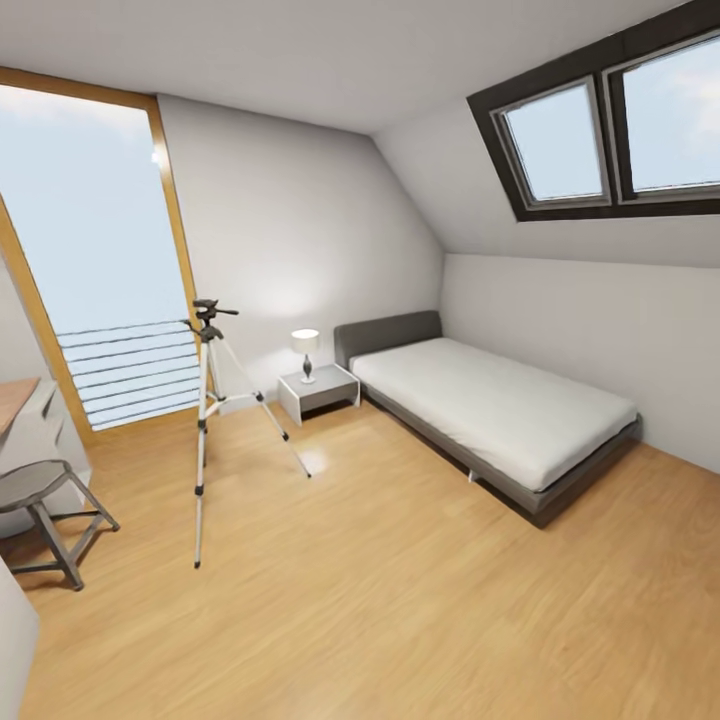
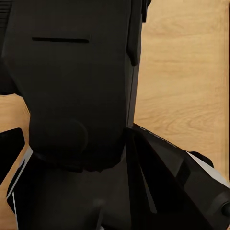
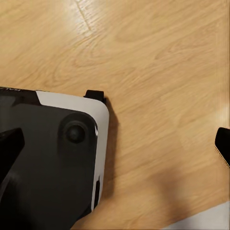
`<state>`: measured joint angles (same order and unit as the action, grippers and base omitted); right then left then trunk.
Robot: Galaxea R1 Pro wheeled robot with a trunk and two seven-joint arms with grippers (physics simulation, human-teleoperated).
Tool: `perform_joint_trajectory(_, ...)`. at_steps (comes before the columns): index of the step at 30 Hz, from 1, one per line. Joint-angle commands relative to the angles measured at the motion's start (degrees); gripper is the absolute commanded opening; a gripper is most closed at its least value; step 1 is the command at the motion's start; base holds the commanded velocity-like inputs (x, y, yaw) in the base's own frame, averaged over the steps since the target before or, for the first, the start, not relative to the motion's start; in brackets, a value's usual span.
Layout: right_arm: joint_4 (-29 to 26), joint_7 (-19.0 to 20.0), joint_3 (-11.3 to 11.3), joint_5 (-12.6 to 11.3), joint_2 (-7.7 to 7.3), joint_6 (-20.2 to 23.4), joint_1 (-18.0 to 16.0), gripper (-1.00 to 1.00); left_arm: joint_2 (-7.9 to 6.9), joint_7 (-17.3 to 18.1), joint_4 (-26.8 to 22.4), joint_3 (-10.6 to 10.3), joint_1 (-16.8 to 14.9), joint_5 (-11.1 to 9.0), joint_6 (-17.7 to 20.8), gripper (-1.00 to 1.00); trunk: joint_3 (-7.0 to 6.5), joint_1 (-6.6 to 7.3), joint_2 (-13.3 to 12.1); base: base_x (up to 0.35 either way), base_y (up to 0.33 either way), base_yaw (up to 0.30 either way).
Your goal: Attach the digital camera to the camera tripod in the bedroom.
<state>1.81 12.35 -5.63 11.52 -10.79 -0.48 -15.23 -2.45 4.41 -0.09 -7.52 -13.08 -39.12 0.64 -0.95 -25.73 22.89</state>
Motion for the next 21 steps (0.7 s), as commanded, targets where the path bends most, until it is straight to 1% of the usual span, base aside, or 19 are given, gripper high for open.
perform_joint_trajectory(1,0.1,0.1,-0.5,0.5,-0.03,0.0,-0.1,1.00,-0.01,0.0,0.0,-0.5,0.0,-0.4,0.1,-1.00,0.02,-0.05,0.0,0.320,0.000,0.000)
perform_joint_trajectory(21,0.1,0.0,-0.4,0.5,-0.03,-0.2,-0.1,1.00,0.05,0.0,0.0,-0.5,0.0,-0.4,-0.2,-1.00,0.02,-0.05,0.0,0.320,0.000,0.000)
